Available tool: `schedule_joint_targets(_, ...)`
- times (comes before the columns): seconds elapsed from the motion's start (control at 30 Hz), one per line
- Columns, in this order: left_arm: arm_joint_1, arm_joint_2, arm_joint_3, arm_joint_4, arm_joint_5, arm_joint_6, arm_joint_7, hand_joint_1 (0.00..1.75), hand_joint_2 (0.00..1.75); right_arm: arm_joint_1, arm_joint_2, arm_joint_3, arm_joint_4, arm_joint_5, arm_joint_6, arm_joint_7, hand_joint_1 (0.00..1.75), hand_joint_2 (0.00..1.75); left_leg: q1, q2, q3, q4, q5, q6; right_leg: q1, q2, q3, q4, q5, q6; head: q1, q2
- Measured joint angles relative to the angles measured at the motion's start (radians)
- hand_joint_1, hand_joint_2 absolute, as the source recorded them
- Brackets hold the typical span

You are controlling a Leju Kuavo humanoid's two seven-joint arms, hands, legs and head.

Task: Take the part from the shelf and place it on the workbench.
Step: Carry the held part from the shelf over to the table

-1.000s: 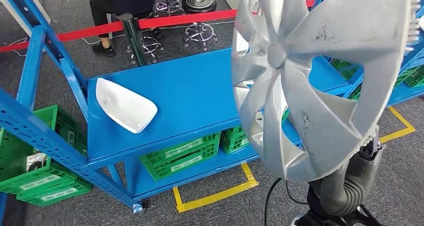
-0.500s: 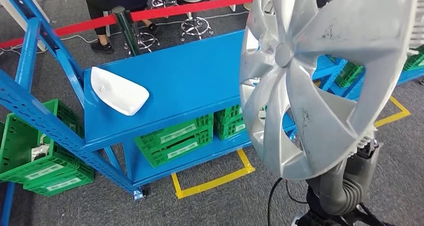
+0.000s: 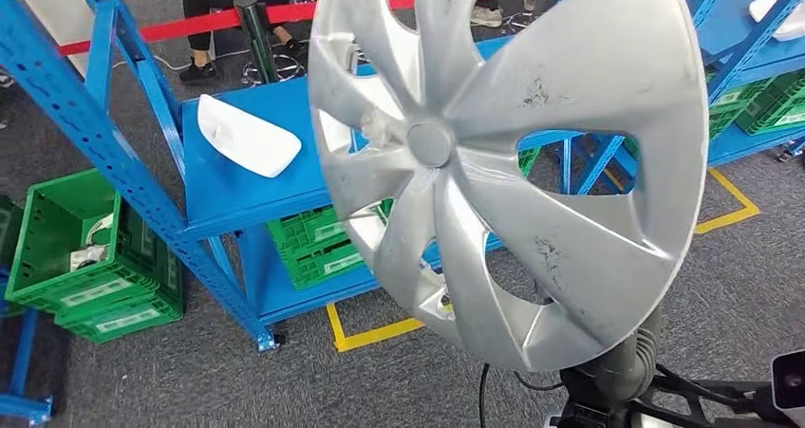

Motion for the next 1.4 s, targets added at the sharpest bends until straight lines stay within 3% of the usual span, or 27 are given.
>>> schedule_joint_targets(0.03, 0.0, 0.0, 0.001, 0.0, -0.002, 0.0, 0.001, 0.0, 1.75, 0.0, -0.002, -0.002, 0.004, -0.01, 0.011, 0.0, 1.75, 1.75, -0.001, 0.0, -0.015, 0.001, 0.012, 0.002, 0.0, 0.0, -0.011, 0.065, -0.044, 0.003, 0.004, 0.0)
schedule_joint_targets(0.07, 0.001, 0.001, 0.001, 0.0, -0.004, 0.0, 0.002, 0.0, 1.75, 0.0, -0.003, -0.004, 0.008, -0.019, 0.021, 0.0, 1.75, 1.75, -0.002, 0.0, -0.031, 0.002, 0.024, 0.002, -0.001, 0.0, -0.015, 0.119, -0.067, 0.004, 0.008, 0.0)
schedule_joint_targets(0.1, 0.002, 0.001, 0.002, 0.0, -0.005, -0.001, 0.003, 0.0, 1.75, 0.0, -0.004, -0.006, 0.013, -0.026, 0.028, 0.0, 1.75, 1.75, -0.003, 0.0, -0.047, 0.003, 0.037, 0.001, 0.0, 0.0, -0.008, 0.147, -0.066, 0.004, 0.012, 0.0)
schedule_joint_targets(0.13, 0.002, 0.001, 0.003, 0.0, -0.006, -0.001, 0.004, 0.0, 1.75, 0.0, -0.005, -0.009, 0.017, -0.03, 0.034, 0.0, 1.75, 1.75, -0.005, 0.0, -0.063, 0.004, 0.048, 0.0, 0.0, 0.0, 0.015, 0.142, -0.046, 0.001, 0.017, 0.0)
schedule_joint_targets(0.2, 0.002, 0.0, 0.006, 0.0, -0.007, -0.001, 0.005, 0.0, 1.75, -0.001, -0.006, -0.013, 0.025, -0.035, 0.039, 0.0, 1.75, 1.75, -0.007, 0.001, -0.086, 0.005, 0.067, -0.004, 0.003, 0.001, 0.107, 0.032, 0.002, -0.011, 0.025, 0.0)
schedule_joint_targets(0.27, 0.002, -0.001, 0.01, 0.0, -0.008, -0.001, 0.005, 0.0, 1.75, -0.004, -0.006, -0.015, 0.03, -0.038, 0.044, 0.002, 1.75, 1.75, -0.012, 0.003, -0.101, 0.009, 0.082, -0.011, 0.008, 0.002, 0.213, -0.122, 0.012, -0.025, 0.029, 0.0)
schedule_joint_targets(0.33, 0.002, 0.0, 0.016, 0.0, -0.01, -0.001, 0.004, 0.0, 1.75, -0.008, -0.007, -0.017, 0.036, -0.042, 0.051, 0.003, 1.75, 1.75, -0.015, 0.008, -0.114, 0.013, 0.098, -0.021, 0.012, 0.002, 0.253, -0.195, 0.004, -0.033, 0.028, 0.0)
schedule_joint_targets(0.4, 0.003, 0.001, 0.019, 0.0, -0.012, -0.001, 0.004, 0.0, 1.75, -0.009, -0.007, -0.019, 0.042, -0.044, 0.054, 0.004, 1.75, 1.75, -0.015, 0.013, -0.127, 0.02, 0.1, -0.032, 0.009, 0.001, 0.242, -0.203, 0.012, -0.042, 0.024, 0.0)
schedule_joint_targets(0.43, 0.003, 0.002, 0.02, 0.0, -0.013, -0.001, 0.004, 0.0, 1.75, -0.01, -0.008, -0.019, 0.045, -0.045, 0.055, 0.004, 1.75, 1.75, -0.014, 0.012, -0.137, 0.04, 0.076, -0.038, 0.007, -0.001, 0.233, -0.205, 0.02, -0.049, 0.02, 0.0)
schedule_joint_targets(0.53, 0.003, 0.001, 0.022, 0.001, -0.014, -0.001, 0.004, 0.0, 1.75, -0.01, -0.009, -0.021, 0.054, -0.046, 0.055, 0.006, 1.75, 1.75, -0.005, 0.004, -0.187, 0.204, -0.062, -0.055, 0.009, -0.004, 0.2, -0.201, 0.046, -0.064, 0.001, 0.0)
schedule_joint_targets(0.57, 0.003, 0.001, 0.023, 0.001, -0.014, -0.001, 0.004, 0.0, 1.75, -0.01, -0.009, -0.021, 0.058, -0.046, 0.055, 0.006, 1.75, 1.75, -0.003, 0.002, -0.199, 0.262, -0.088, -0.058, 0.011, -0.004, 0.187, -0.197, 0.053, -0.064, -0.002, 0.0)
schedule_joint_targets(0.6, 0.003, 0.001, 0.024, 0.001, -0.014, -0.001, 0.004, 0.0, 1.75, -0.01, -0.009, -0.021, 0.061, -0.046, 0.055, 0.007, 1.75, 1.75, -0.002, 0.002, -0.199, 0.296, -0.091, -0.06, 0.012, -0.005, 0.174, -0.192, 0.059, -0.064, -0.005, 0.0)
schedule_joint_targets(0.63, 0.003, 0.001, 0.025, 0.001, -0.015, -0.001, 0.004, 0.0, 1.75, -0.01, -0.009, -0.021, 0.063, -0.046, 0.055, 0.009, 1.75, 1.75, -0.002, 0.002, -0.182, 0.297, -0.074, -0.059, 0.013, -0.005, 0.16, -0.185, 0.064, -0.063, -0.006, 0.0)
schedule_joint_targets(0.67, 0.003, 0.001, 0.026, 0.001, -0.016, -0.001, 0.003, 0.0, 1.75, -0.009, -0.009, -0.021, 0.065, -0.047, 0.056, 0.011, 1.75, 1.75, -0.003, 0.002, -0.147, 0.261, -0.047, -0.057, 0.014, -0.005, 0.147, -0.177, 0.068, -0.061, -0.008, 0.0)
schedule_joint_targets(0.73, 0.002, 0.002, 0.027, 0.001, -0.018, -0.001, 0.003, 0.0, 1.75, -0.01, -0.009, -0.02, 0.066, -0.047, 0.057, 0.015, 1.75, 1.75, -0.005, 0.001, -0.048, 0.127, -0.012, -0.046, 0.016, -0.006, 0.126, -0.159, 0.072, -0.057, -0.01, 0.0)
schedule_joint_targets(0.77, 0.002, 0.002, 0.027, 0.001, -0.019, -0.001, 0.002, 0.0, 1.75, -0.01, -0.009, -0.02, 0.066, -0.047, 0.058, 0.016, 1.75, 1.75, -0.007, 0.001, -0.01, 0.068, -0.011, -0.04, 0.017, -0.007, 0.119, -0.153, 0.074, -0.053, -0.011, 0.0)
schedule_joint_targets(0.83, 0.001, 0.003, 0.027, 0.001, -0.02, -0.001, 0.002, 0.0, 1.75, -0.012, -0.009, -0.02, 0.067, -0.047, 0.06, 0.018, 1.75, 1.75, -0.012, 0.001, 0.017, 0.017, -0.021, -0.031, 0.017, -0.01, 0.11, -0.147, 0.082, -0.042, -0.013, 0.0)
schedule_joint_targets(0.9, 0.002, 0.002, 0.027, 0.001, -0.02, -0.002, 0.002, 0.0, 1.75, -0.012, -0.01, -0.021, 0.067, -0.047, 0.061, 0.018, 1.75, 1.75, -0.01, 0.001, 0.01, 0.006, -0.012, -0.019, 0.016, -0.009, 0.104, -0.143, 0.086, -0.03, -0.014, 0.0)
schedule_joint_targets(0.93, 0.002, 0.002, 0.028, 0.001, -0.02, -0.002, 0.002, 0.0, 1.75, -0.013, -0.011, -0.021, 0.068, -0.047, 0.062, 0.018, 1.75, 1.75, -0.007, 0.002, 0.006, 0.001, -0.005, -0.012, 0.015, -0.006, 0.096, -0.131, 0.073, -0.024, -0.014, 0.0)
schedule_joint_targets(1.0, 0.001, 0.001, 0.034, 0.001, -0.02, -0.002, 0.002, 0.0, 1.75, -0.013, -0.014, -0.021, 0.069, -0.047, 0.062, 0.019, 1.75, 1.75, -0.003, 0.003, -0.006, -0.005, 0.011, 0.001, 0.009, 0.001, 0.066, -0.051, 0.005, -0.011, -0.009, 0.0)
schedule_joint_targets(1.07, 0.002, 0.001, 0.04, 0.001, -0.02, -0.002, 0.002, 0.0, 1.75, -0.014, -0.014, -0.022, 0.071, -0.047, 0.063, 0.019, 1.75, 1.75, -0.003, 0.004, -0.024, -0.004, 0.024, 0.005, 0.002, 0.002, 0.027, 0.076, -0.07, 0.0, -0.004, 0.0)
schedule_joint_targets(1.1, 0.002, 0.001, 0.042, 0.001, -0.02, -0.002, 0.002, 0.0, 1.75, -0.013, -0.014, -0.022, 0.072, -0.047, 0.063, 0.02, 1.75, 1.75, -0.003, 0.004, -0.033, -0.003, 0.03, 0.004, -0.001, 0.002, 0.021, 0.115, -0.085, 0.003, -0.003, 0.0)
schedule_joint_targets(1.13, 0.003, 0.0, 0.043, 0.001, -0.02, -0.002, 0.002, 0.0, 1.75, -0.013, -0.014, -0.021, 0.074, -0.047, 0.063, 0.02, 1.75, 1.75, -0.002, 0.004, -0.042, -0.001, 0.036, 0.002, -0.003, 0.002, 0.03, 0.119, -0.079, 0.005, -0.002, 0.0)
schedule_joint_targets(1.17, 0.003, 0.0, 0.044, 0.002, -0.02, -0.002, 0.002, 0.0, 1.75, -0.013, -0.014, -0.021, 0.075, -0.047, 0.063, 0.02, 1.75, 1.75, -0.001, 0.004, -0.05, 0.002, 0.04, -0.001, -0.005, 0.002, 0.059, 0.083, -0.055, 0.007, -0.002, 0.0)
schedule_joint_targets(1.27, 0.002, 0.0, 0.045, 0.001, -0.02, -0.002, 0.001, 0.0, 1.75, -0.015, -0.014, -0.021, 0.076, -0.047, 0.064, 0.02, 1.75, 1.75, -0.002, 0.004, -0.071, 0.015, 0.048, -0.013, -0.008, 0.004, 0.179, -0.116, 0.015, 0.006, 0.001, 0.0)
schedule_joint_targets(1.33, 0.002, 0.0, 0.045, 0.001, -0.02, -0.002, -0.001, 0.0, 1.75, -0.016, -0.014, -0.021, 0.076, -0.047, 0.064, 0.02, 1.75, 1.75, -0.004, 0.006, -0.082, 0.021, 0.056, -0.026, -0.005, 0.008, 0.201, -0.166, 0.019, -0.004, 0.002, 0.0)
schedule_joint_targets(1.4, 0.002, 0.0, 0.045, 0.002, -0.022, -0.002, -0.001, 0.0, 1.75, -0.015, -0.014, -0.021, 0.076, -0.047, 0.064, 0.021, 1.75, 1.75, -0.003, 0.007, -0.089, 0.025, 0.059, -0.038, -0.005, 0.008, 0.192, -0.17, 0.024, -0.021, -0.001, 0.0)
